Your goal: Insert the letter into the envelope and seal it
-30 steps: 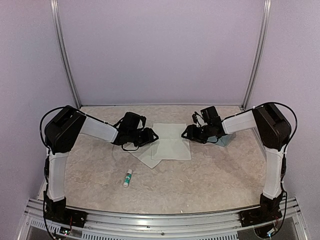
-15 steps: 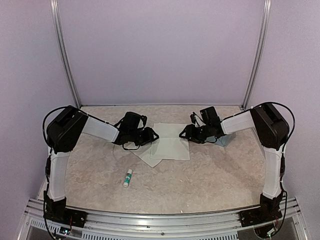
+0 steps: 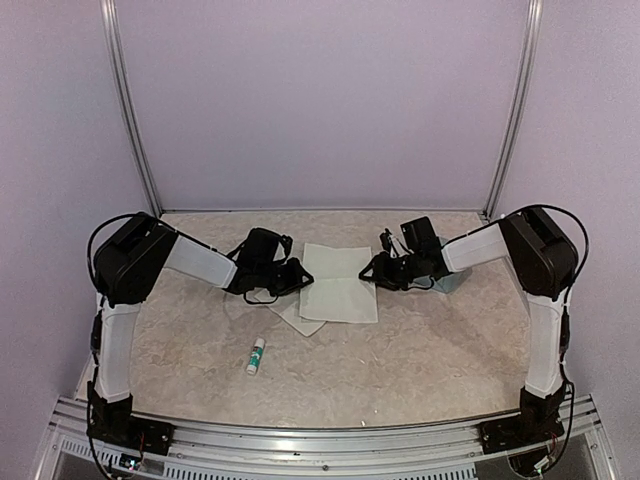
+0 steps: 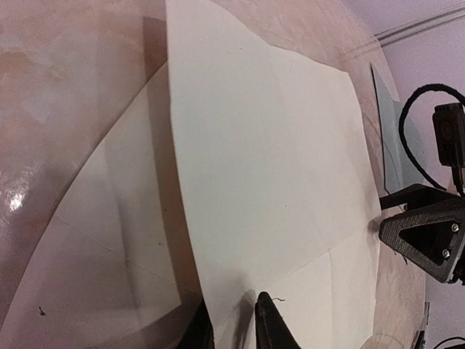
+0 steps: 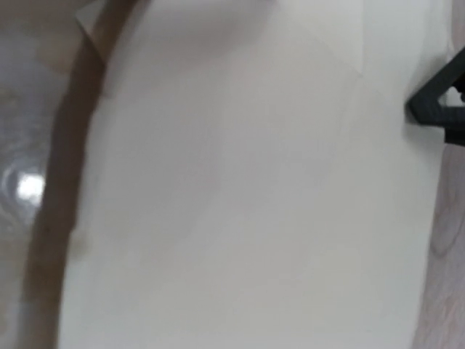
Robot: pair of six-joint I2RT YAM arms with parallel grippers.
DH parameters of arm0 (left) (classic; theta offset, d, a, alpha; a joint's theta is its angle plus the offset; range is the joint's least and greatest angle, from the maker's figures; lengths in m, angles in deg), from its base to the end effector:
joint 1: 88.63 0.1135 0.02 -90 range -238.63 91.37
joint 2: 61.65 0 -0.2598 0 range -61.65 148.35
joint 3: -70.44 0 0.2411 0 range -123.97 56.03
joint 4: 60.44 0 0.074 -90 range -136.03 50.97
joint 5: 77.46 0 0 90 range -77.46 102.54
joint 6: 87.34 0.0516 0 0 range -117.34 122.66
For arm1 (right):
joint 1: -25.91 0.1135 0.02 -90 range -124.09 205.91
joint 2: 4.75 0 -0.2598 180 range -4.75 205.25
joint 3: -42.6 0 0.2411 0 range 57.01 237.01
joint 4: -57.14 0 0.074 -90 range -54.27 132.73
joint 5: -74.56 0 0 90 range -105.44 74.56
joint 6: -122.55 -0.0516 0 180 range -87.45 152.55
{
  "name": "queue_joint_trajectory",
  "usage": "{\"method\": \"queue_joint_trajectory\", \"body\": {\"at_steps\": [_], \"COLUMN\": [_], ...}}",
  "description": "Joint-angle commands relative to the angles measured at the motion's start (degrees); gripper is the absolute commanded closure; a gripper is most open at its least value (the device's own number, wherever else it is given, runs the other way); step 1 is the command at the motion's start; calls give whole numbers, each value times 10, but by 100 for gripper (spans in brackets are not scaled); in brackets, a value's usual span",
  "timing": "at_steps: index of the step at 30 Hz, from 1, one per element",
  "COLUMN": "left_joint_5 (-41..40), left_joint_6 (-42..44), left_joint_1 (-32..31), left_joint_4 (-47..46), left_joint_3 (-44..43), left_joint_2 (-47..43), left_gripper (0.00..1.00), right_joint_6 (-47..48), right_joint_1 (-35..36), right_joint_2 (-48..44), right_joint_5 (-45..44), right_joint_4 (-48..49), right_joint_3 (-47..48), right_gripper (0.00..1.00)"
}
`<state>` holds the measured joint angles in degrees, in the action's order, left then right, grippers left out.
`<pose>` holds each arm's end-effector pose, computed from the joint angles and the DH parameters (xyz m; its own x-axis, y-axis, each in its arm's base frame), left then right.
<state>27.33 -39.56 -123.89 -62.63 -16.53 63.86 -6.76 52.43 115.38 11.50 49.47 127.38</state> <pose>0.3674 -0.2759 0.1013 -0.8463 -0.1974 -0.4948 0.2125 0.7267 -0.6533 0.3786 0.2151 0.1168 -0.9123 0.1759 -0.3699 -0.1506 0.6957 0.7023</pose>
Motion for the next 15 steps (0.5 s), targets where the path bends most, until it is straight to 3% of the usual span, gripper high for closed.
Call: {"method": "queue_joint_trajectory", "body": {"at_steps": [1, 4, 8, 11, 15], "left_joint_5": [13, 27, 63, 95, 140], "left_joint_6": [-15, -18, -4, 24, 100], "left_joint_1": [7, 9, 9, 9, 3], "left_joint_4": [-30, -67, -103, -101, -31], "left_joint_3": [36, 72, 106, 122, 114], "left_joint_2": [-25, -58, -103, -149, -210], "left_gripper": [89, 99, 100, 100, 100], "right_joint_6": [-6, -5, 6, 33, 107], "right_joint_1": [8, 8, 7, 4, 3], "right_joint_2": [-28, -47, -96, -154, -250], "right_joint_5": [6, -2, -15, -20, -8], "right_joint_4": [17, 18, 31, 46, 57], "right_joint_3": [-19, -32, -58, -88, -136], "right_gripper": [63, 62, 55, 44, 28]}}
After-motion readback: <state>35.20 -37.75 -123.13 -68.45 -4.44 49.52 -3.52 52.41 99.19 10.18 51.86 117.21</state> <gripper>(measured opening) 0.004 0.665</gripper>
